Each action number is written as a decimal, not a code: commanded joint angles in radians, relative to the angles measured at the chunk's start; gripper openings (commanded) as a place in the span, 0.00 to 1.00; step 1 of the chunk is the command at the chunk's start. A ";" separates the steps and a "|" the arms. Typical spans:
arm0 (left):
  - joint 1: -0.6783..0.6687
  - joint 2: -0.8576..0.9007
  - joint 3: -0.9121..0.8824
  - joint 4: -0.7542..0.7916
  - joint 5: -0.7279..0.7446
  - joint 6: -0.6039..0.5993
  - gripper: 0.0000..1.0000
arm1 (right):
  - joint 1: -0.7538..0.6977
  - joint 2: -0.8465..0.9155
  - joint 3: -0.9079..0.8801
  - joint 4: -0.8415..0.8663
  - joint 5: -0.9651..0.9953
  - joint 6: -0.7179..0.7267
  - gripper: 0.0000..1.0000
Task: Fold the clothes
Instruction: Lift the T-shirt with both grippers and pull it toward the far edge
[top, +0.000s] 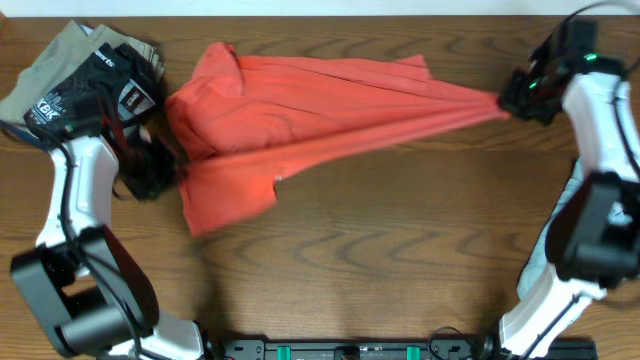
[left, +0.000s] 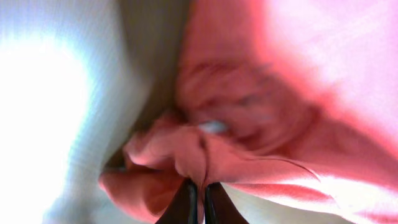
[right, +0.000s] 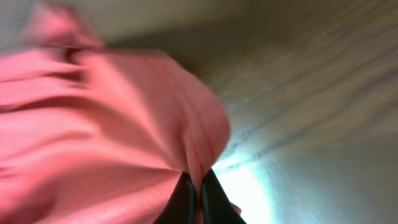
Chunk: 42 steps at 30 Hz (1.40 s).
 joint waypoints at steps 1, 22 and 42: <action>-0.016 -0.101 0.157 -0.010 -0.005 0.076 0.06 | -0.008 -0.135 0.057 -0.048 0.061 -0.058 0.01; -0.016 -0.410 0.502 0.273 -0.006 -0.011 0.06 | -0.019 -0.628 0.095 0.138 0.211 -0.090 0.01; -0.103 -0.049 0.502 0.543 -0.048 -0.033 0.06 | 0.003 -0.281 0.094 0.418 0.156 -0.055 0.01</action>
